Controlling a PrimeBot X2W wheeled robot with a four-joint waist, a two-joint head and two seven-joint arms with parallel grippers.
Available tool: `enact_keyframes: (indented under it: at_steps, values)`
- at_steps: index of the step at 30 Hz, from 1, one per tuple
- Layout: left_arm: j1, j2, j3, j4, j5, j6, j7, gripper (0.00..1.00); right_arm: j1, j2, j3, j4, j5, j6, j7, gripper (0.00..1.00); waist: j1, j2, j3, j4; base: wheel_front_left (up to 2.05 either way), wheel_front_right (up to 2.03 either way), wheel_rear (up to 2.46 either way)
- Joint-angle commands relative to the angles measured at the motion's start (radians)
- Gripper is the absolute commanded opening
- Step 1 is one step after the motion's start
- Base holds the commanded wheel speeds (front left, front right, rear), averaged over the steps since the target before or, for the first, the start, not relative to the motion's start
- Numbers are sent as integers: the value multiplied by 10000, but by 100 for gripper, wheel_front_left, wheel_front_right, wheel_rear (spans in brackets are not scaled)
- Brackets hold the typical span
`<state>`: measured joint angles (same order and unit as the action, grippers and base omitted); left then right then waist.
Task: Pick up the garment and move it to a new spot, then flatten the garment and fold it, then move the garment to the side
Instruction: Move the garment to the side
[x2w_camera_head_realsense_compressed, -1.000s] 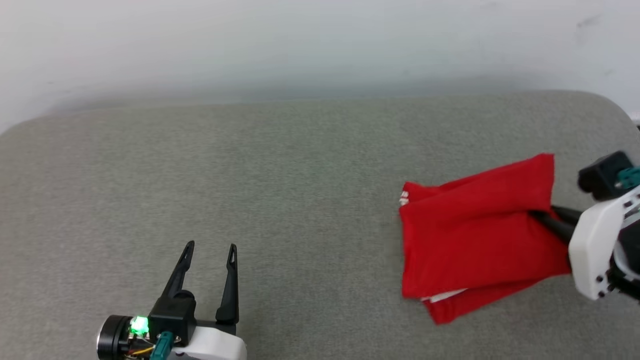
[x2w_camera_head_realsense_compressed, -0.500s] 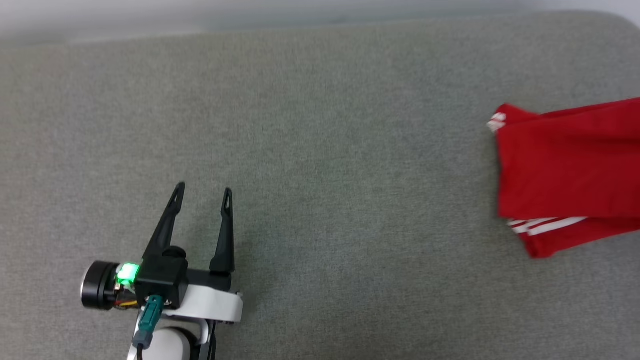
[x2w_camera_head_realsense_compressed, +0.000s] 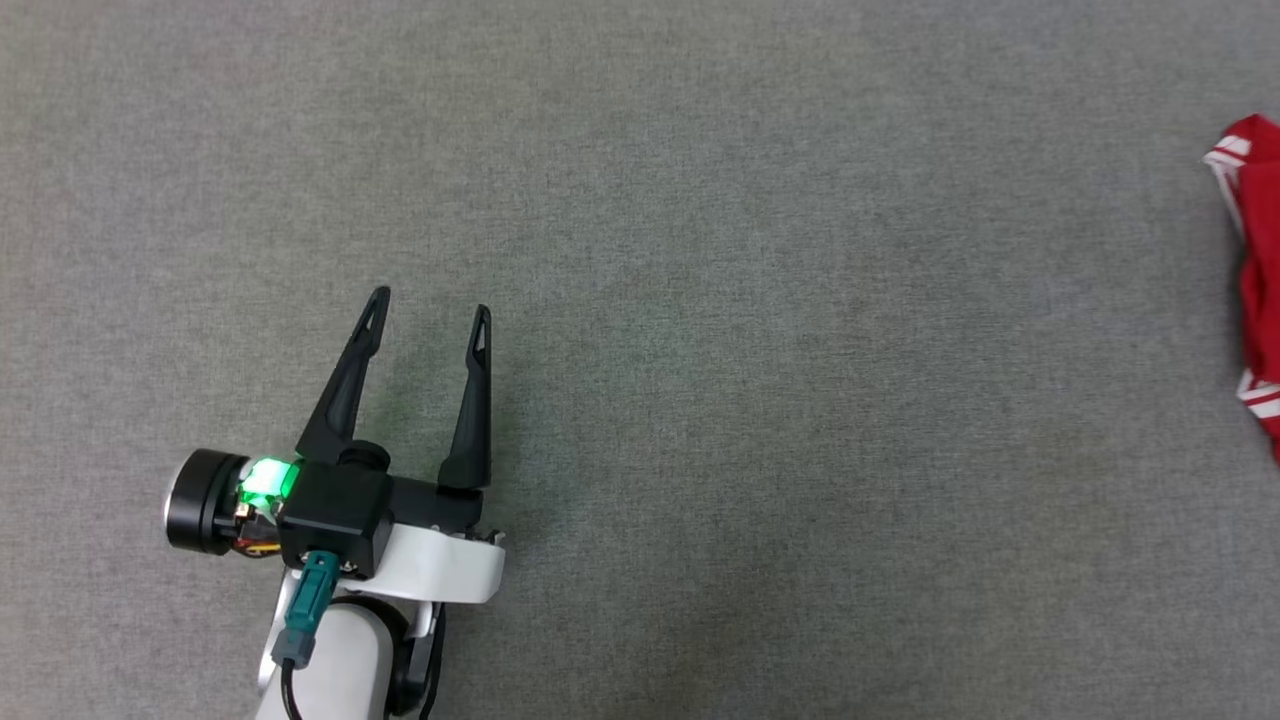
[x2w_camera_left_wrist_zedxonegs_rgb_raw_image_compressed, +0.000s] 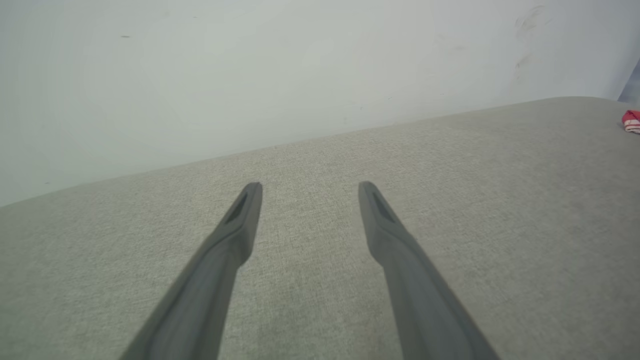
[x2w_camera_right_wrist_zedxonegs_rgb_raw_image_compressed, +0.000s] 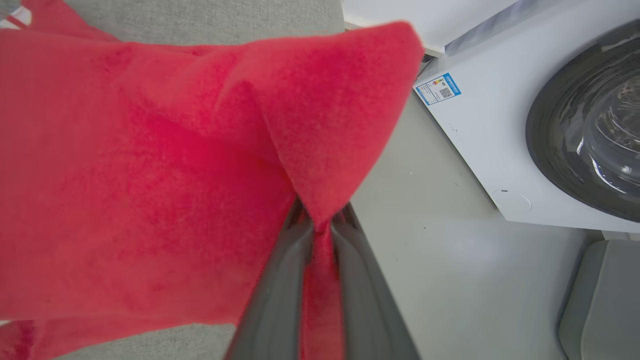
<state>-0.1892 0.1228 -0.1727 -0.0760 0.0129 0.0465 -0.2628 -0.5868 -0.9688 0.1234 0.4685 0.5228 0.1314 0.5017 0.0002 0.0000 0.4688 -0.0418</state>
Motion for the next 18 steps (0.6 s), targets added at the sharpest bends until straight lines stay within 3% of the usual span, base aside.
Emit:
enact_keyframes:
  at_steps: [1, 3, 4, 5, 13, 18]
  values:
    - [-96, 55, -13, -44, -37, -12, -26, 100, -190, 75, -171, 172, -43, -16, -43, 0, -2, 0, 71, 50, 0, 0, 0]
    - [-157, 78, -28, -9, -52, 10, -24, 100, -267, 274, -412, 437, -187, -16, -30, 0, -2, 0, 70, 65, 0, 0, 0]
    - [-176, 86, -32, 25, -65, 21, -24, 100, -282, 369, -527, 574, -273, -16, -22, 19, -2, 0, 34, 75, 0, 0, 0]
    - [-171, 80, -42, 70, -69, 40, -26, 100, -276, 483, -593, 634, -349, -16, -53, 100, -2, 0, -42, 85, 0, 0, 0]
    - [320, 4, -71, 373, -222, 173, -26, 100, 184, 1268, -1369, 408, -1272, -16, -1620, 100, -2, 0, -1167, 152, 0, 0, 0]
    - [892, -43, 62, 529, -365, 308, -24, 100, 674, 2400, -2220, -335, -2070, -17, -3447, 100, -2, 0, -2019, 163, 0, 0, 0]
